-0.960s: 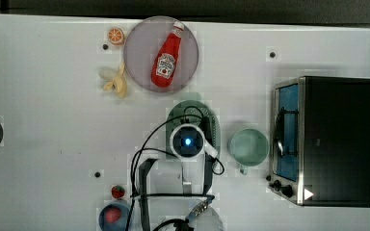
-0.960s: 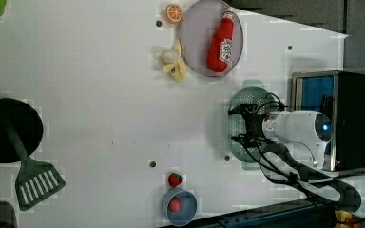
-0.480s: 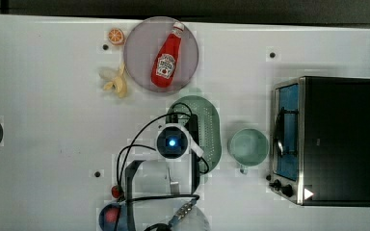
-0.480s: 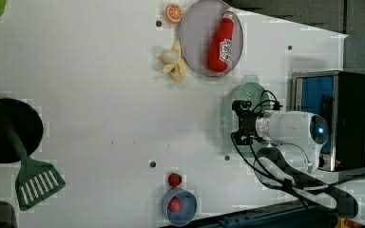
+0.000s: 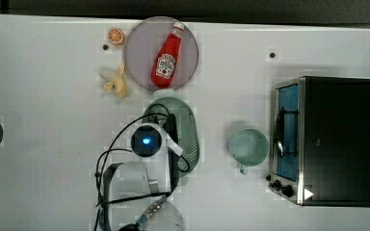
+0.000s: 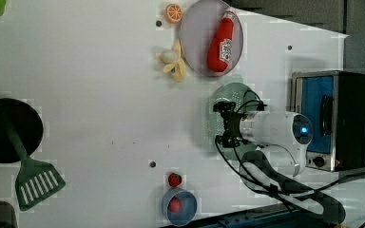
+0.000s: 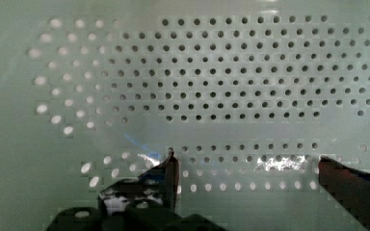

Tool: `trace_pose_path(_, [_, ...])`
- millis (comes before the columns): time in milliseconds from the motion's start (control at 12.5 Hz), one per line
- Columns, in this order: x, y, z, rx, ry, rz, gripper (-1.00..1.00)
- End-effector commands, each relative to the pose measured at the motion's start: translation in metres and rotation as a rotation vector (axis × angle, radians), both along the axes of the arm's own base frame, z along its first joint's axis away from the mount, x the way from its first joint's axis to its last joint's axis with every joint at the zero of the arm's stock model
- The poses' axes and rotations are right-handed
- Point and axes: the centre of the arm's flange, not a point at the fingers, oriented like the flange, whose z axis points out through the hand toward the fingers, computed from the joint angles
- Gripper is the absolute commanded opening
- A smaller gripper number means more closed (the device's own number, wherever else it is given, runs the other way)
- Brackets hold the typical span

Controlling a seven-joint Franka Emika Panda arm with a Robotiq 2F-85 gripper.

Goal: Drag strainer right to left.

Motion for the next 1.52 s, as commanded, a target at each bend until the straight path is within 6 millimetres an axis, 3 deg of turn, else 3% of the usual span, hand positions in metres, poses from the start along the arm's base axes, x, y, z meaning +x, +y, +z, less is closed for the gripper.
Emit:
trace_pose_path(80, [0.011, 0.033, 0.011, 0.001, 0.003, -0.056, 1.0])
trace_pose_path(640, [0.019, 0.098, 0.015, 0.014, 0.039, -0.127, 1.0])
trace_pose_path(1520, [0.016, 0.201, 0.014, 0.041, 0.056, -0.152, 1.0])
